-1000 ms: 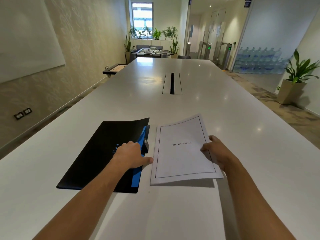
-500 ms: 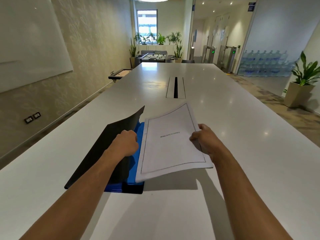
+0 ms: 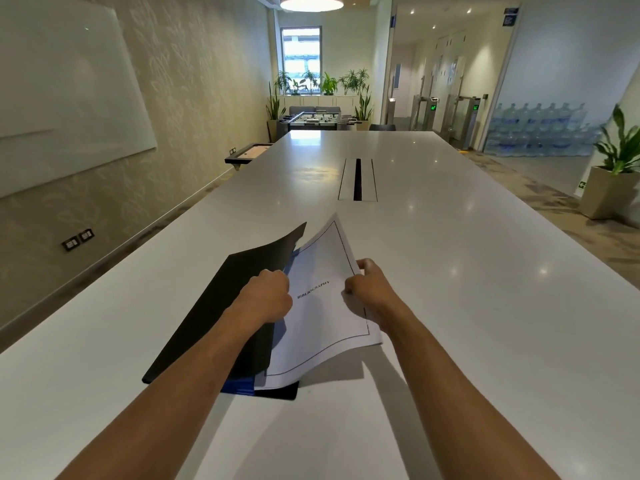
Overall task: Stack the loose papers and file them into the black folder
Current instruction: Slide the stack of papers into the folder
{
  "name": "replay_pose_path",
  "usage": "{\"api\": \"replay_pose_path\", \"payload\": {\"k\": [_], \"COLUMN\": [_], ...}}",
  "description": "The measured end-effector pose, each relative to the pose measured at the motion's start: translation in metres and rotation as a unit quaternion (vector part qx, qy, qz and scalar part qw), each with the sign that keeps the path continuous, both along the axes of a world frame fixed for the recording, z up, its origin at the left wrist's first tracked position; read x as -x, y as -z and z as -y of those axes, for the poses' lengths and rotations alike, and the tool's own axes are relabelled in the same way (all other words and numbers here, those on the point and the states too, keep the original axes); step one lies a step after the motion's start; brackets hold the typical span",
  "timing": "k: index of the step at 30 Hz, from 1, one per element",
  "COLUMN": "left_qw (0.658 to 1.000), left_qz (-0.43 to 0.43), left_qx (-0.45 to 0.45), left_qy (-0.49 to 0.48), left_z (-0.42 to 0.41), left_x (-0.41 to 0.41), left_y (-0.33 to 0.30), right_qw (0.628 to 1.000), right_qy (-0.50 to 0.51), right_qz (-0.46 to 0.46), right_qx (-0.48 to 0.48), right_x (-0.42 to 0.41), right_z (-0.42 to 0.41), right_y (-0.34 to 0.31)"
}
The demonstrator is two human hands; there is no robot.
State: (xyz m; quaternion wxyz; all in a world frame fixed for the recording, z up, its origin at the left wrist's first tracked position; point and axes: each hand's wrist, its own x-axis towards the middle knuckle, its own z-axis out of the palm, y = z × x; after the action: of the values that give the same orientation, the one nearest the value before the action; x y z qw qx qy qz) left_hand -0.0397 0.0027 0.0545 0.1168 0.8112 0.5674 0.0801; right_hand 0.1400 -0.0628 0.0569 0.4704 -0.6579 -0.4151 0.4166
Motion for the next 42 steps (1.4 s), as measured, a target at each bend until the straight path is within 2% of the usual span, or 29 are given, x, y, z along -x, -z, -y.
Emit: {"api": "replay_pose_path", "payload": {"k": [7, 12, 17, 20, 23, 26, 32, 42], "left_qw": [1.0, 1.0, 0.999, 0.999, 0.999, 0.999, 0.998, 0.995], "left_qz": [-0.021, -0.014, -0.01, 0.005, 0.02, 0.023, 0.034, 0.068], "left_qx": [-0.01, -0.008, -0.021, -0.02, -0.02, -0.022, 0.005, 0.025], "left_qy": [-0.002, 0.008, 0.025, 0.039, 0.039, 0.038, 0.059, 0.068], "left_z": [0.003, 0.006, 0.013, 0.015, 0.014, 0.014, 0.016, 0.014], "left_x": [-0.001, -0.01, -0.023, -0.03, -0.032, -0.032, -0.032, -0.032], "left_y": [-0.001, -0.004, -0.006, -0.01, -0.013, -0.012, -0.005, 0.001], "right_qw": [0.997, 0.998, 1.0, 0.998, 0.984, 0.968, 0.946, 0.933], "right_qy": [0.063, 0.05, 0.009, -0.046, -0.13, -0.17, -0.192, -0.176], "right_qz": [-0.045, -0.02, 0.01, 0.039, 0.12, 0.182, 0.262, 0.309], "right_qx": [-0.013, -0.016, 0.024, 0.017, 0.001, -0.009, 0.003, 0.046], "right_x": [-0.009, 0.013, 0.046, 0.059, 0.068, 0.072, 0.067, 0.061], "right_z": [0.002, -0.003, -0.02, -0.023, -0.023, -0.027, -0.024, -0.023], "right_y": [-0.003, 0.012, 0.034, 0.042, 0.05, 0.055, 0.05, 0.054]}}
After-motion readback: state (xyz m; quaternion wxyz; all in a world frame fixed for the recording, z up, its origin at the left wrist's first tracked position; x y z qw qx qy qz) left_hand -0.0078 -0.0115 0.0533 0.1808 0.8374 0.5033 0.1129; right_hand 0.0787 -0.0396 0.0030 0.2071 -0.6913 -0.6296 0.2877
